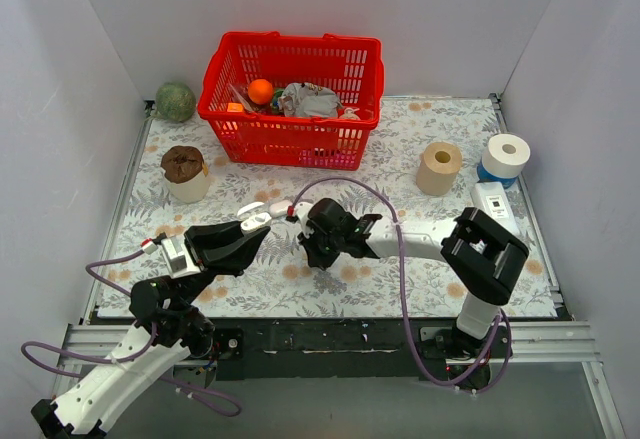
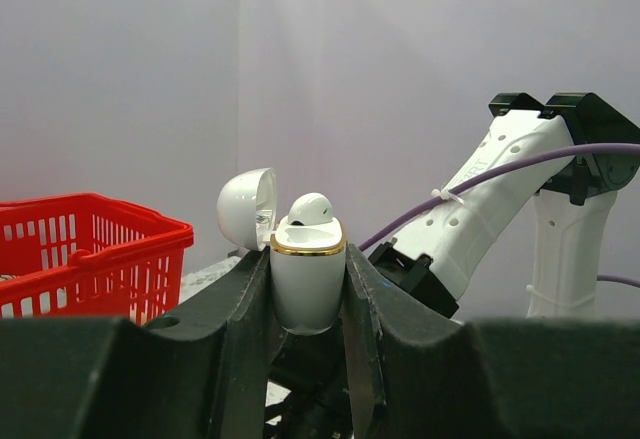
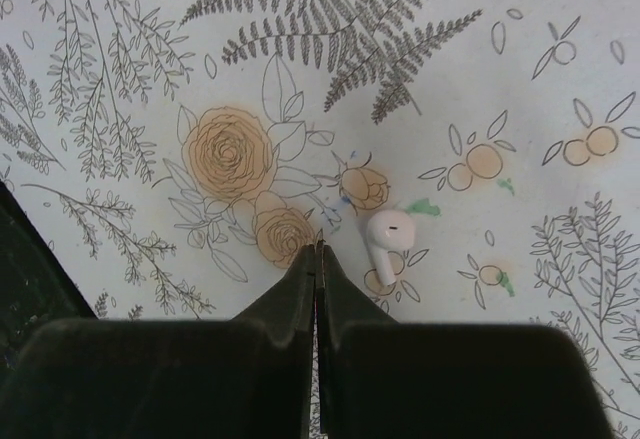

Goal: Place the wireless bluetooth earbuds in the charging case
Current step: Pick up the earbud from the center of the board.

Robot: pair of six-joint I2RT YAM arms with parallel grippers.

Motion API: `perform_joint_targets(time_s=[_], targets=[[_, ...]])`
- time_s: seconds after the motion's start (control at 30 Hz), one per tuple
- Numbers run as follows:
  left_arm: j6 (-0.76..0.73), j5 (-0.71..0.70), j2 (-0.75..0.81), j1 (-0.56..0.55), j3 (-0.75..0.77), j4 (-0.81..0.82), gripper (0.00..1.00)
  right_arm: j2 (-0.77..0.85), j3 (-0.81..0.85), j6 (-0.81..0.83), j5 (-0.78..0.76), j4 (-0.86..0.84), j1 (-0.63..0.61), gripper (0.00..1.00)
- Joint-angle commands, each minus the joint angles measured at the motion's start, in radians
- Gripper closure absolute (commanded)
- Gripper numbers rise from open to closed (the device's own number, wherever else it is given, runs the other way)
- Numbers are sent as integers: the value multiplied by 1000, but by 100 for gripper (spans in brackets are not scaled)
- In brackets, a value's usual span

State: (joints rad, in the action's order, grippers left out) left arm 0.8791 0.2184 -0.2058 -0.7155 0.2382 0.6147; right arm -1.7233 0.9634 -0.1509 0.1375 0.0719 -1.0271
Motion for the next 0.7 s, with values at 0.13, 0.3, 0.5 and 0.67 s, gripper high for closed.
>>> perform_joint_targets(time_s=[0.13,0.3,0.5,0.67], targets=[[-9,-21,17,5,4,-30,100,-44,51,-33,-22,-58,55,99],[-6,-21,11,5,-2,-21,100,-62,66,-39,-27,-57,79,99],[-9,-21,-3,2,0,-16,100,-73,83,-55,-39,-60,108,99],[-8,-22,-7,5,-4,-16,100,-88,104,-81,-52,-63,136,99]])
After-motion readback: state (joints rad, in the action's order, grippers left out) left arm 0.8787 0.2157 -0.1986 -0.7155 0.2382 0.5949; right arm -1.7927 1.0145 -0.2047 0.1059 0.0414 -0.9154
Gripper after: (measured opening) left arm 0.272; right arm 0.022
